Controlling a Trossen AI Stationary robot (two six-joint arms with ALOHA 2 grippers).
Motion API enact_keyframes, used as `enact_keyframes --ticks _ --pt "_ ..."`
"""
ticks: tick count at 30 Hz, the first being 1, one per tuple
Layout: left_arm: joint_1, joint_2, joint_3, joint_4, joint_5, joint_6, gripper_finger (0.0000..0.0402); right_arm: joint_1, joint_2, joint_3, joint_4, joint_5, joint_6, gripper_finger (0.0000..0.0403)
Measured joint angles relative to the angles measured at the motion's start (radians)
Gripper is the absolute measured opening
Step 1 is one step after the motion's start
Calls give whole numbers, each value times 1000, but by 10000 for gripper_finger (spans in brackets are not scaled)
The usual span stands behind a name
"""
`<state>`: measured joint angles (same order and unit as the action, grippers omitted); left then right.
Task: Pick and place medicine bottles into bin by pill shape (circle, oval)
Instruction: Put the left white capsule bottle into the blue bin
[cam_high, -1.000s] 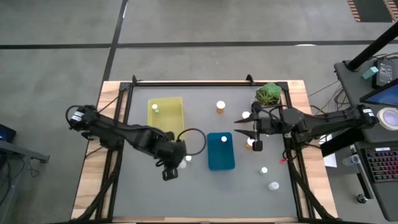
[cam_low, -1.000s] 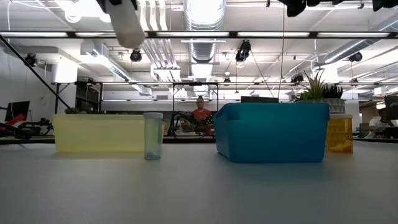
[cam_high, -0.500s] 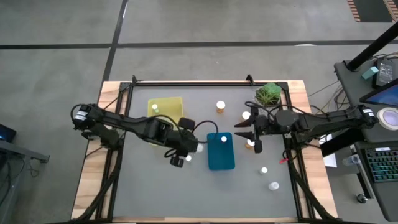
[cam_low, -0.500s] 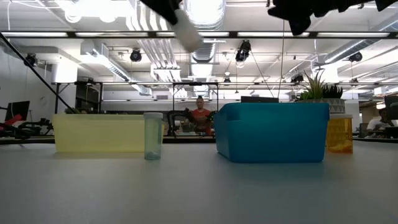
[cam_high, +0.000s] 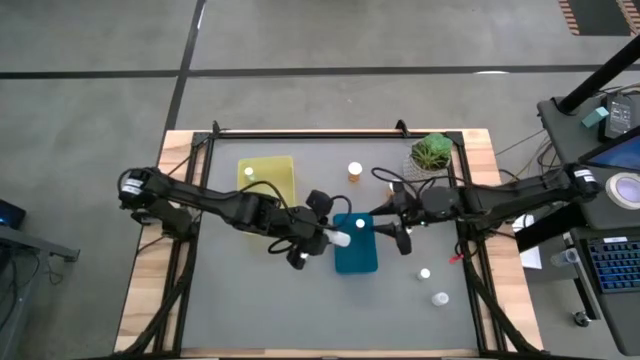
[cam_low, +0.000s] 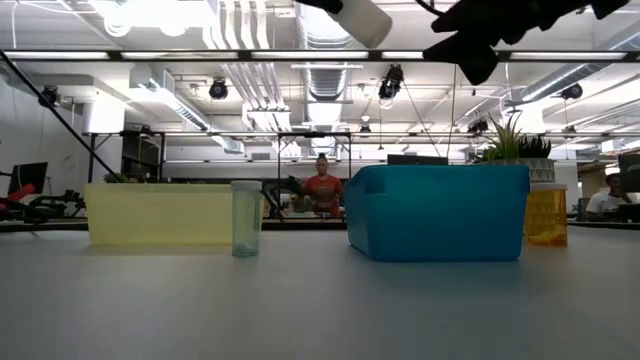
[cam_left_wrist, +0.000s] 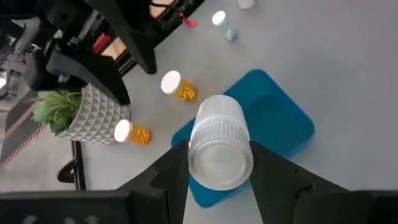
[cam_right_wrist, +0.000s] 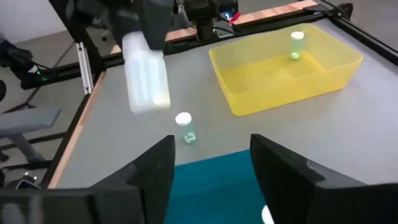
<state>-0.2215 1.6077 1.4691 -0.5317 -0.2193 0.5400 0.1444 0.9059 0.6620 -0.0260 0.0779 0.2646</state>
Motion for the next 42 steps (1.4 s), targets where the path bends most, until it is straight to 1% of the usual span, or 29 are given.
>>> enact_keyframes --ticks 4,11,14,18,25,31,35,42 --pt "11 0 -41 36 -2 -2 128 0 79 67 -22 -8 -9 233" --pt "19 0 -75 84 -5 0 128 0 198 216 -182 -11 -76 287" --pt "22 -1 -75 87 -24 1 128 0 243 275 -235 -34 -106 300" --pt "27 0 -75 104 -25 1 128 0 297 342 -284 -54 -129 303" --pt "32 0 -75 138 -43 27 128 0 369 414 -347 -61 -151 288" --pt "33 0 -76 139 -56 43 128 0 383 426 -352 -61 -159 263" --pt "33 0 -77 141 -56 43 128 0 378 426 -351 -59 -153 234" --pt "33 0 -77 164 -56 48 128 0 392 423 -352 -52 -149 162"
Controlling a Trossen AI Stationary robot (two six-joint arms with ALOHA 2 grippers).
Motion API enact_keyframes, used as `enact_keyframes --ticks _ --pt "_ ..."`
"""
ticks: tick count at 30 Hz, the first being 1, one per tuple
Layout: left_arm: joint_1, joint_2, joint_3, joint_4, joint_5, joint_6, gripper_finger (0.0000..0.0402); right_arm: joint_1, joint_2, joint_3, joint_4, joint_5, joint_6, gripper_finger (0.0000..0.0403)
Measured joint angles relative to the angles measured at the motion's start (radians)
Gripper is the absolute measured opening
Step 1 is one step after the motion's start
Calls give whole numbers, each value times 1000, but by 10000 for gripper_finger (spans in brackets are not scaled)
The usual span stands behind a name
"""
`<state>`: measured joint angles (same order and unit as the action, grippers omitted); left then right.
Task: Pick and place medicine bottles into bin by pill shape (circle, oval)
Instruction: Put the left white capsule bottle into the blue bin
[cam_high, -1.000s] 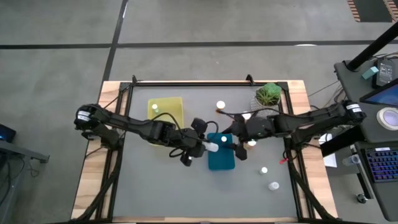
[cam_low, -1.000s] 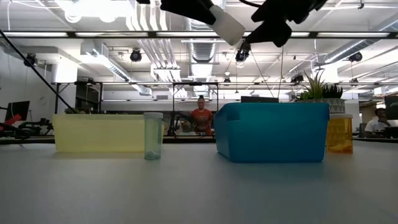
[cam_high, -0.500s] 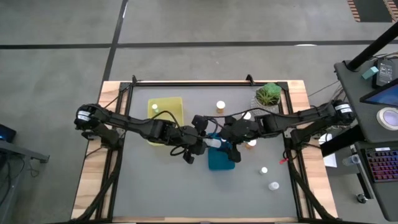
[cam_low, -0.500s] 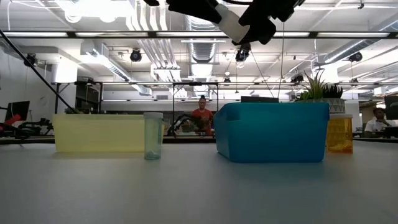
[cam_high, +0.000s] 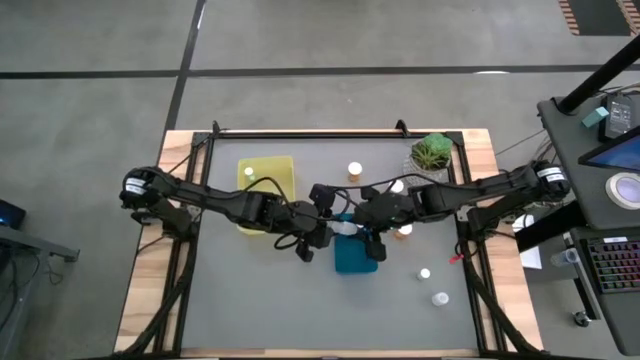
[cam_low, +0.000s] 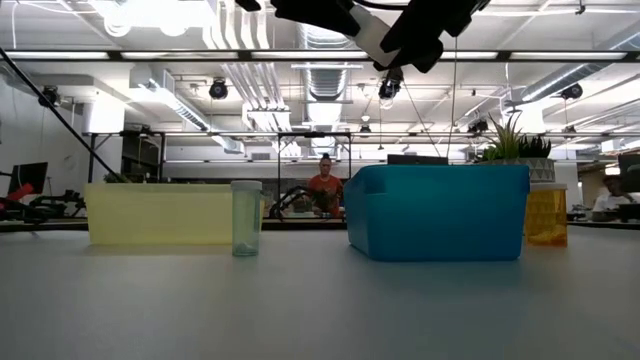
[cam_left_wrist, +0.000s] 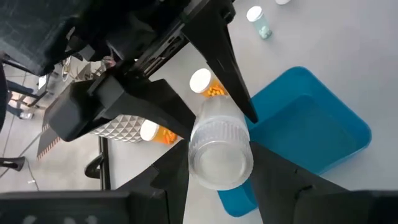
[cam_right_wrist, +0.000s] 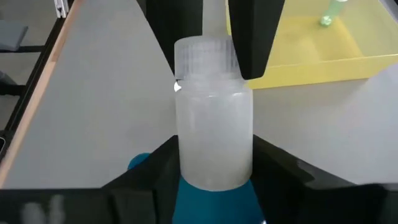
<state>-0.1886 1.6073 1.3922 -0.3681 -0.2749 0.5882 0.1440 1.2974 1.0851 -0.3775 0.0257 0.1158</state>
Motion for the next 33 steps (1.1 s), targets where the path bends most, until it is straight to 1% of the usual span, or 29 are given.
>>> enact_keyframes --ticks 3,7,12,16,19,21,23,27,31,33 --pt "0 0 0 -1 0 0 128 0 1 0 0 0 0 142" --pt "0 0 0 -1 0 0 140 0 1 0 -1 0 -2 141" --pt "0 -19 -3 -6 0 0 190 0 -5 -2 -36 0 -9 153" --pt "0 -57 -9 -21 0 0 233 0 -27 -10 -60 0 -12 150" --pt "-1 -88 -12 -49 0 -4 252 0 -57 -21 -59 -5 -14 146" --pt "-1 -111 -19 -60 0 -15 257 1 -89 -38 -29 -9 -28 147" --pt "-2 -131 -38 -60 0 -34 258 6 -134 -74 68 -35 -47 148" --pt "-2 -187 -115 -21 1 -59 258 7 -229 -176 323 -102 -56 148" --pt "-2 -238 -199 84 0 -60 258 6 -283 -271 616 -116 -7 149" --pt "-2 -259 -234 135 0 -60 258 6 -301 -307 766 -156 27 149"
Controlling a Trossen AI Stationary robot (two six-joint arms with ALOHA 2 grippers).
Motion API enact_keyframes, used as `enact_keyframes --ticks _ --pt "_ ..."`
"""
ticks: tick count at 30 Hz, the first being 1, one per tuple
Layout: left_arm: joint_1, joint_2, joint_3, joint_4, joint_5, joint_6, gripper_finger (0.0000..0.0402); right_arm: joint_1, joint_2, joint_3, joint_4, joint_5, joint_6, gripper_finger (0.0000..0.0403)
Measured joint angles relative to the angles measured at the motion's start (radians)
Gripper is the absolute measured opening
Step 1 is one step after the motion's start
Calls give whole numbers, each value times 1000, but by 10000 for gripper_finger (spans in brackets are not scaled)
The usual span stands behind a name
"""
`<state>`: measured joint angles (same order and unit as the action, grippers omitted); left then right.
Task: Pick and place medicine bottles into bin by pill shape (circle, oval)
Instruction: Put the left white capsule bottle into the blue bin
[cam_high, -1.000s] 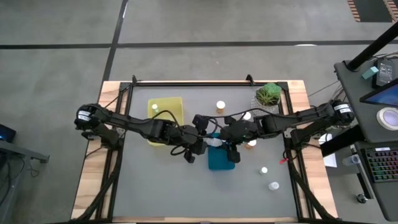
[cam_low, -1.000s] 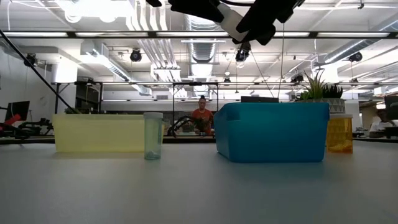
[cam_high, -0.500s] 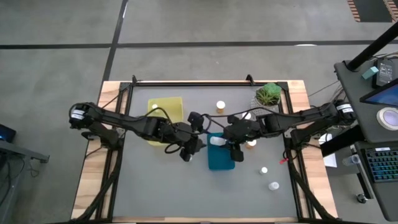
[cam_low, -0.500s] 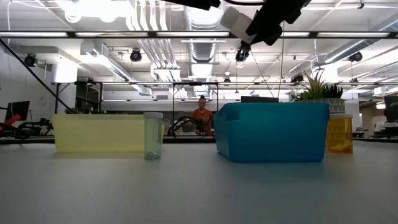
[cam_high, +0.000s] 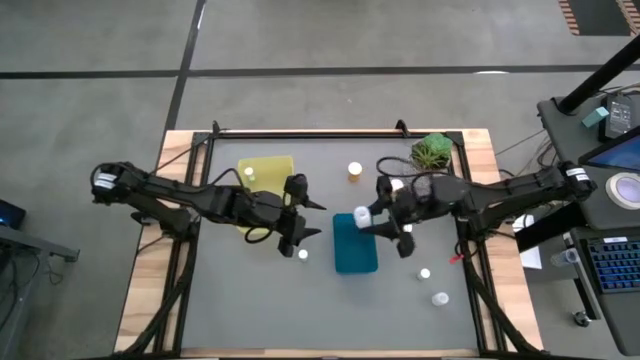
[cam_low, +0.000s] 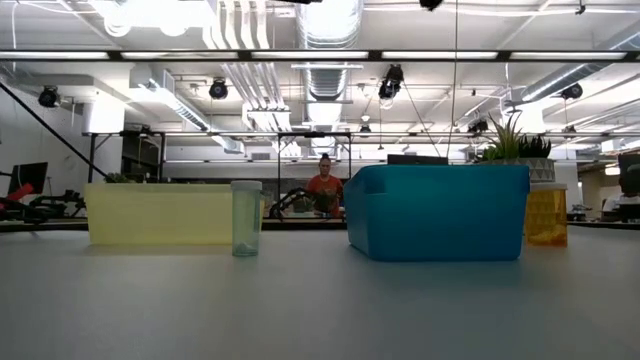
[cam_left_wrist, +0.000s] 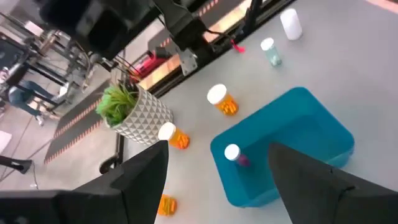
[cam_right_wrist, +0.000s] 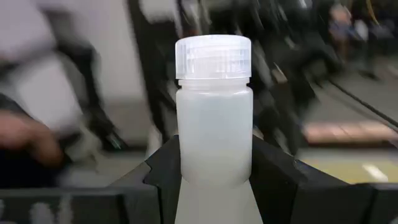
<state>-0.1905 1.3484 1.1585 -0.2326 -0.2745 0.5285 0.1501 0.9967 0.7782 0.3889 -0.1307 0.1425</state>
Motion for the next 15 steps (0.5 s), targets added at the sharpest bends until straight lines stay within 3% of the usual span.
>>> enact_keyframes --ticks 12,15 --pt "1 -24 -50 98 -20 1 258 0 26 -87 821 -25 277 150" --pt "1 -24 -55 96 -24 1 258 0 31 -86 890 -27 293 150"
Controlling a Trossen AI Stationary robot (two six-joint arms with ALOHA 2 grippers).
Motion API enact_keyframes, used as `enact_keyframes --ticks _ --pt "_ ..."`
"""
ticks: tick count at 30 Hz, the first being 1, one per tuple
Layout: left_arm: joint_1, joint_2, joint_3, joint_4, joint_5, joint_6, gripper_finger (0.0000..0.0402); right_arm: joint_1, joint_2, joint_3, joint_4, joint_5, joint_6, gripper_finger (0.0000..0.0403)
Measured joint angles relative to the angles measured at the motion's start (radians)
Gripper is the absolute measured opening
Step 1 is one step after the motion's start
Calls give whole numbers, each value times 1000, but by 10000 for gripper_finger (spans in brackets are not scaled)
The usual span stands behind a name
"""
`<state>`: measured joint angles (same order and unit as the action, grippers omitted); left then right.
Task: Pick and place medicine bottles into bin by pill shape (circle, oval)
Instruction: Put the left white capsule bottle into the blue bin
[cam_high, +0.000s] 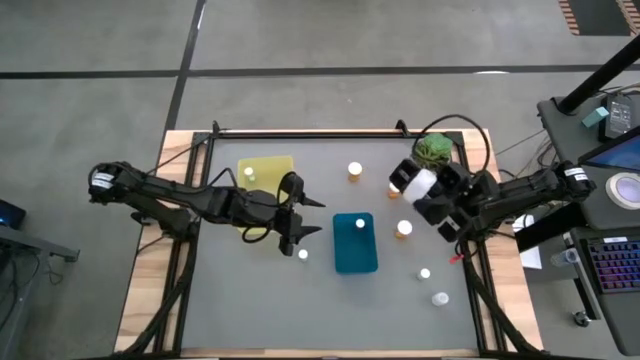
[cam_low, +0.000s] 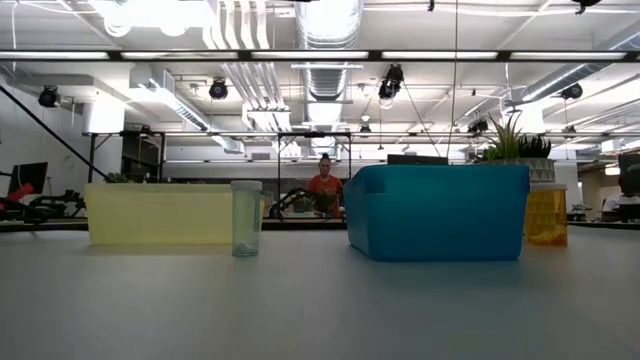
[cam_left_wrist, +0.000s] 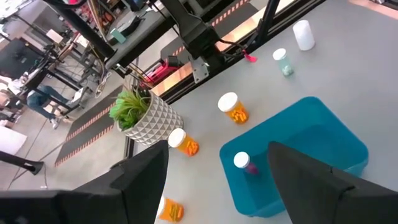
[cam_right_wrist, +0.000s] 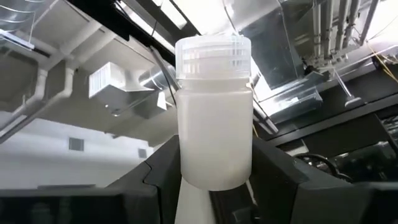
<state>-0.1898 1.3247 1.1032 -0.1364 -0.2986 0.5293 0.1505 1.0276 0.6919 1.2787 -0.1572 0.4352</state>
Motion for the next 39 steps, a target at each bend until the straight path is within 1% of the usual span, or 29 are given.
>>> enact_keyframes --ticks 13,15,20,25,30,36,39 --pt "0 0 -3 2 -6 -9 257 0 -5 1 -11 -1 -15 150" --pt "0 0 -11 3 -6 -29 257 0 -10 0 -82 -2 -51 150" --pt "-1 0 -43 14 -6 -89 257 0 -18 -2 -345 -1 -194 150" --pt "-1 0 -126 170 -3 -106 257 0 -6 -2 -537 0 -348 150" --pt "-1 9 -231 422 14 -108 257 0 33 -26 -543 6 -409 151" --pt "-1 32 -334 751 39 -123 257 2 69 -85 -547 140 -485 151" --pt "0 54 -363 887 88 -176 257 11 86 -104 -539 214 -523 151"
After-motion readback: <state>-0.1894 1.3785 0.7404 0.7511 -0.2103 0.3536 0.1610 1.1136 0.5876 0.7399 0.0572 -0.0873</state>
